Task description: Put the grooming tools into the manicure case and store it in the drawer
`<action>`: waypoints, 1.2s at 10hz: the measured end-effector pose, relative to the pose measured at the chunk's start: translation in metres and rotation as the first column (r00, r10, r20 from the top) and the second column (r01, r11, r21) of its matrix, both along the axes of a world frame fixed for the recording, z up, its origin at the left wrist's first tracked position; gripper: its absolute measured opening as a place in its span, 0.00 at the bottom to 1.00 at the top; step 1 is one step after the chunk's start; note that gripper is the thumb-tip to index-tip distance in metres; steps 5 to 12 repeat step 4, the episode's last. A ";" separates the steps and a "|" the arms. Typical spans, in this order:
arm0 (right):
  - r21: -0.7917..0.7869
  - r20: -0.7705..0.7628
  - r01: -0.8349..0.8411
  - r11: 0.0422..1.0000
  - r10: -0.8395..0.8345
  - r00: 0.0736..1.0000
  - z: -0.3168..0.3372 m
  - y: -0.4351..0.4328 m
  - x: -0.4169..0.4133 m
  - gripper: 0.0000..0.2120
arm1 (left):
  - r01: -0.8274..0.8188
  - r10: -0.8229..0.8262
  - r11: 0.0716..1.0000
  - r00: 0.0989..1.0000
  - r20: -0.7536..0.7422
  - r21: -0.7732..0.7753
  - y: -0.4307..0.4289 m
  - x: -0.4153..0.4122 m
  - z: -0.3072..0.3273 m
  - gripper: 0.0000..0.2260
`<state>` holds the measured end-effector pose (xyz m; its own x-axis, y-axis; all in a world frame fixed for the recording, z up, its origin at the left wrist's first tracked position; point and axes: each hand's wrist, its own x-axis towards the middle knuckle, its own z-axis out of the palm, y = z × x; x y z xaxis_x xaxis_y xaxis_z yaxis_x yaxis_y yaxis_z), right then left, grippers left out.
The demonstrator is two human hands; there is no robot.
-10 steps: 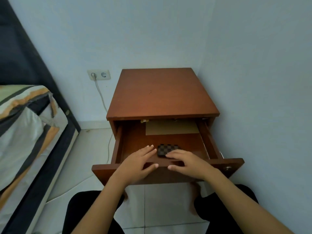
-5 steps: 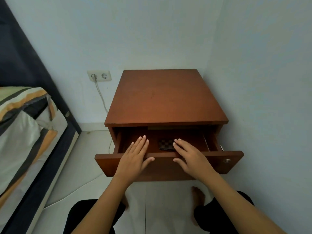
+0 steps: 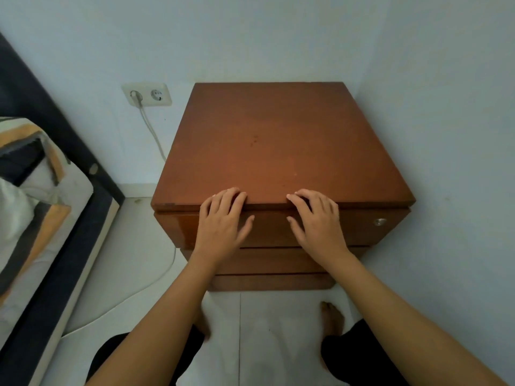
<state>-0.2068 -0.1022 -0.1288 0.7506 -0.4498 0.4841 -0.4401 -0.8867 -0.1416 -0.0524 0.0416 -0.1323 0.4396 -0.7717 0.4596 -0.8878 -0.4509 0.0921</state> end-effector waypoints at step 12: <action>0.238 -0.204 0.051 0.970 -0.001 0.979 0.040 0.040 -0.024 0.25 | 0.071 0.034 0.956 0.937 -0.347 0.286 0.023 -0.029 0.050 0.29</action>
